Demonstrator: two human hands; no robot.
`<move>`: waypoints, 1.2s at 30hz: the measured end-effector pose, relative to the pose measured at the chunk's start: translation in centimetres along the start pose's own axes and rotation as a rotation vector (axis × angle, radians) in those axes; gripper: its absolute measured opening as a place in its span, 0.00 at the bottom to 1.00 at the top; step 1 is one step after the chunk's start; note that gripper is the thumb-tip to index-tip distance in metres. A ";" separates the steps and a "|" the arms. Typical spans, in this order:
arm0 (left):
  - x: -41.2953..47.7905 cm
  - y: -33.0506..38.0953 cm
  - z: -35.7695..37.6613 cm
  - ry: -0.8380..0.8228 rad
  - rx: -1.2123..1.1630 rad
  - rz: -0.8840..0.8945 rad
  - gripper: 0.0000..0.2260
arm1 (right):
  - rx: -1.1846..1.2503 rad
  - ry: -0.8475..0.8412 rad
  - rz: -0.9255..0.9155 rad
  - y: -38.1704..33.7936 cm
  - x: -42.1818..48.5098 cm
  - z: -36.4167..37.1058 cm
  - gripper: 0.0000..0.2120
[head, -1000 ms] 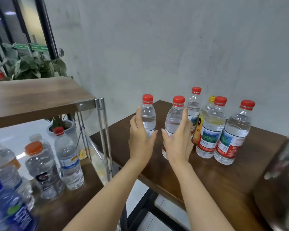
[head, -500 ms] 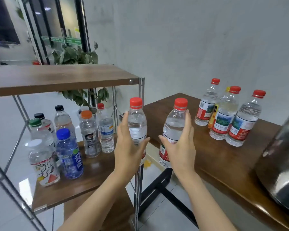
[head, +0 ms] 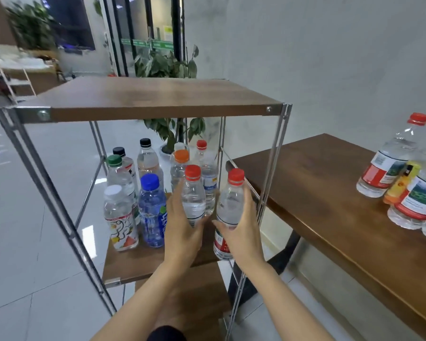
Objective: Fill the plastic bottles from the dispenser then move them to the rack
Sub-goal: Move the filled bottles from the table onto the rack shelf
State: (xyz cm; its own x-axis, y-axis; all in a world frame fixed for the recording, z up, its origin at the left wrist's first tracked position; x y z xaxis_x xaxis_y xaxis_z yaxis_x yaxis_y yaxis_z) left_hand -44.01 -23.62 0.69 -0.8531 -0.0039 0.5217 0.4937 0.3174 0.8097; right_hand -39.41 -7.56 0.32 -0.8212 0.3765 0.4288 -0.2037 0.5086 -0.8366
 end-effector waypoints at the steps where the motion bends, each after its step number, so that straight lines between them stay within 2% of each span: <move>1: 0.2 -0.8 0.1 0.009 -0.003 -0.015 0.40 | -0.012 -0.019 -0.001 0.6 0.4 0.8 0.51; 8: 1.3 -5.3 2.0 0.043 0.017 -0.126 0.42 | -0.043 -0.042 -0.024 4.0 3.5 4.3 0.49; 13: 2.1 -6.7 2.8 0.066 -0.026 -0.153 0.41 | 0.069 -0.021 -0.001 5.6 4.6 4.8 0.47; 29: 3.5 -8.2 3.5 0.124 0.118 -0.123 0.44 | 0.061 -0.105 -0.021 7.0 7.3 7.1 0.46; 36: 3.2 -8.0 3.5 0.086 0.149 -0.108 0.47 | -0.011 -0.120 -0.025 6.6 7.1 6.8 0.50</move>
State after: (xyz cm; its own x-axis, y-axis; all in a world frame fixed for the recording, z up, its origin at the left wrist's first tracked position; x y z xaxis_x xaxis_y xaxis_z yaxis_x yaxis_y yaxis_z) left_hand -51.28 -22.82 -5.12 -0.8791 -0.1249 0.4599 0.3637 0.4478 0.8168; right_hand -50.19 -6.84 -4.52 -0.8740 0.2688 0.4048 -0.2193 0.5253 -0.8222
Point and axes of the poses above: each hand's wrist, its own x-axis towards the middle knuckle, its own z-axis out of the palm, y = z × x, the point moved 10 cm from there along x, towards the middle knuckle, and after that the axes turned 3 degrees about y, right-handed, at the moved point
